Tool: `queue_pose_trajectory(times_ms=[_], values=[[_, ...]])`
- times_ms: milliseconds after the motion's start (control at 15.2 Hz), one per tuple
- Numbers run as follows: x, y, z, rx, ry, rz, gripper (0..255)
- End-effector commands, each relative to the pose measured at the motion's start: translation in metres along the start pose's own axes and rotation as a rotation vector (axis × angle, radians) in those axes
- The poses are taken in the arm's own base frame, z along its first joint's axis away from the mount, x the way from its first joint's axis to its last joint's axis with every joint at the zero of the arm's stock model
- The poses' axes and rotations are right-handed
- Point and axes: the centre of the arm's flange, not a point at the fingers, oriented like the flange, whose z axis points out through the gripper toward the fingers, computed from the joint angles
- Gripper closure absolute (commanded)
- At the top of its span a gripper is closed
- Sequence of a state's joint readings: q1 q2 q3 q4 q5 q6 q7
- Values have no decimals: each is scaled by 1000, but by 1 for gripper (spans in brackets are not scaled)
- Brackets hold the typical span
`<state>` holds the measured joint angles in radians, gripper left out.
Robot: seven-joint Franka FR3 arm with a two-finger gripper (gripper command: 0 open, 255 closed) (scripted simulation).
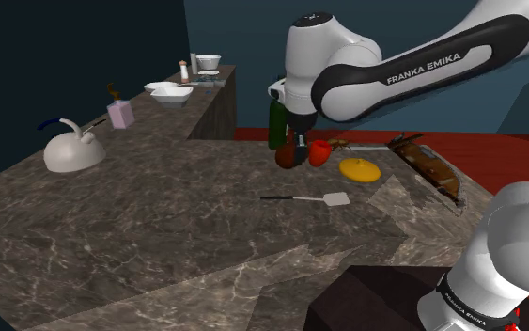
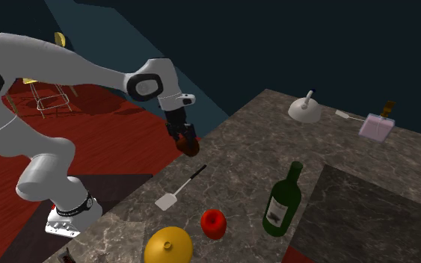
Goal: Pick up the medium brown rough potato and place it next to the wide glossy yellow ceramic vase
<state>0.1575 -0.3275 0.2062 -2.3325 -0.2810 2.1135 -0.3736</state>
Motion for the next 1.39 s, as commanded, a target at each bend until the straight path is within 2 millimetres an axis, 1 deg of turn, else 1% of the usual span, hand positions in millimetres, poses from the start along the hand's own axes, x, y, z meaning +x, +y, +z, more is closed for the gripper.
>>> queue_pose_trajectory(times_ms=[0, 1320], values=[[-22, 6, 5, 0, 1, -2, 255], [-268, 92, 45, 0, 1, -2, 255]])
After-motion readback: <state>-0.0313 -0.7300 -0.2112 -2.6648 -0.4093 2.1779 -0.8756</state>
